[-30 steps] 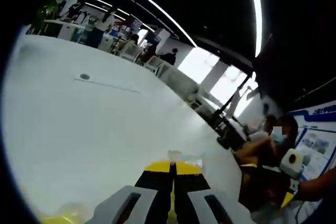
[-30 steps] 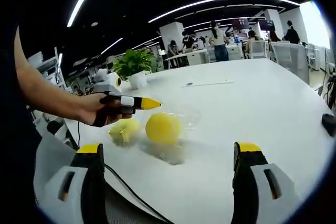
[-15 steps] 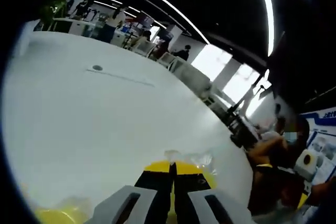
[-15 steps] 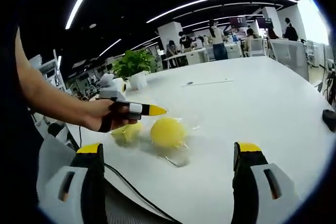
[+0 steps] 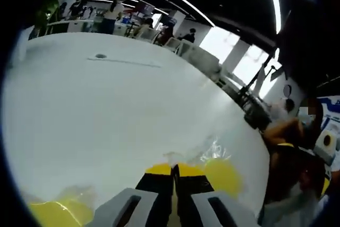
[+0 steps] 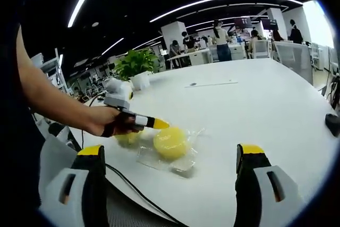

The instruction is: Compare the silicone blocks by pressing each to a similar depth, holding the contact briefly, and releasing to observe deformation and rebound differences across the visible hardness samples.

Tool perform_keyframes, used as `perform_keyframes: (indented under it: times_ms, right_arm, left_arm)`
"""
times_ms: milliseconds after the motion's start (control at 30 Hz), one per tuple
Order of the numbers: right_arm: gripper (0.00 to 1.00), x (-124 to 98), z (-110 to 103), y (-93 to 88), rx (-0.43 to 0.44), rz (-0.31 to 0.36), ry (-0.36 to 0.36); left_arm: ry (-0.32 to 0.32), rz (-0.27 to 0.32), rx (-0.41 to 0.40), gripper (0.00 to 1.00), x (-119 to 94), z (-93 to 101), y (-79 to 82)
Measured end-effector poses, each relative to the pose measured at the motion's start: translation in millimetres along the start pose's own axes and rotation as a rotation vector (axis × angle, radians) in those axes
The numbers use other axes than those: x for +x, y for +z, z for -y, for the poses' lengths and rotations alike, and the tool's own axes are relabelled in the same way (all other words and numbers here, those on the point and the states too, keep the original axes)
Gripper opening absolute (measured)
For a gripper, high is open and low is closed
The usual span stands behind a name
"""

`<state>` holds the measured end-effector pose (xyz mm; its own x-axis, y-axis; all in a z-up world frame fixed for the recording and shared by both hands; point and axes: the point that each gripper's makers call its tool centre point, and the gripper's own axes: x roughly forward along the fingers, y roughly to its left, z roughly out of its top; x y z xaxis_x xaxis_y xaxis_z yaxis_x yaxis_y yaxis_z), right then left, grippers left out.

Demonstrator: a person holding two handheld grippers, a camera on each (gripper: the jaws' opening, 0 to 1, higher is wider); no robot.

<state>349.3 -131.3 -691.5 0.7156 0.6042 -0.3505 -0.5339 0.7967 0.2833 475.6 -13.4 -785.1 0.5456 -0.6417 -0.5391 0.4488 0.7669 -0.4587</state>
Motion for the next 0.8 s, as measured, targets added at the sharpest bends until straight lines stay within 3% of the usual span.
perform_keyframes:
  times_ms: [100, 267, 333, 367, 400, 433, 500, 567, 700, 800]
  right_arm:
    - [0.96, 0.6, 0.2, -0.2, 0.004, 0.0, 0.002]
    - [0.96, 3.2, -1.1, -1.4, 0.01, -0.009, 0.009]
    - [0.96, 3.9, -1.5, 0.0, 0.005, -0.008, 0.012]
    - [0.96, 4.1, -0.8, 0.4, 0.005, -0.008, 0.013]
    - [0.96, 4.3, -0.2, 0.6, 0.006, -0.008, 0.013]
    - [0.96, 4.5, 0.7, 0.8, 0.006, -0.008, 0.012]
    - [0.96, 4.9, 1.6, 1.4, 0.007, -0.008, 0.011]
    - [0.96, 6.1, 2.1, 0.9, 0.006, -0.01, 0.013]
    - [0.96, 10.6, 3.8, 1.7, -0.009, -0.016, 0.015]
    - [0.96, 13.6, 6.2, 5.3, -0.013, -0.012, 0.015]
  left_arm:
    - [0.007, -0.016, 0.117, 0.01, 0.5, -1.2, 0.0]
    - [0.025, -0.046, 0.117, 0.09, 2.4, -5.2, 1.5]
    - [0.033, -0.046, 0.125, 0.21, -0.2, -8.7, 5.0]
    - [0.001, -0.019, 0.059, 0.31, -0.9, -2.4, 11.2]
    - [0.003, -0.005, 0.065, 0.4, -3.0, -3.2, 15.9]
    - [-0.006, 0.028, 0.1, 0.52, -6.3, -0.9, 24.6]
    - [-0.044, 0.06, 0.175, 0.63, -15.0, 5.7, 35.4]
    - [-0.041, 0.103, 0.234, 0.77, -22.8, 5.0, 45.9]
    - [-0.063, 0.125, 0.22, 0.93, -44.2, 2.6, 55.6]
    - [-0.102, 0.154, 0.266, 0.95, -67.9, 5.6, 62.6]
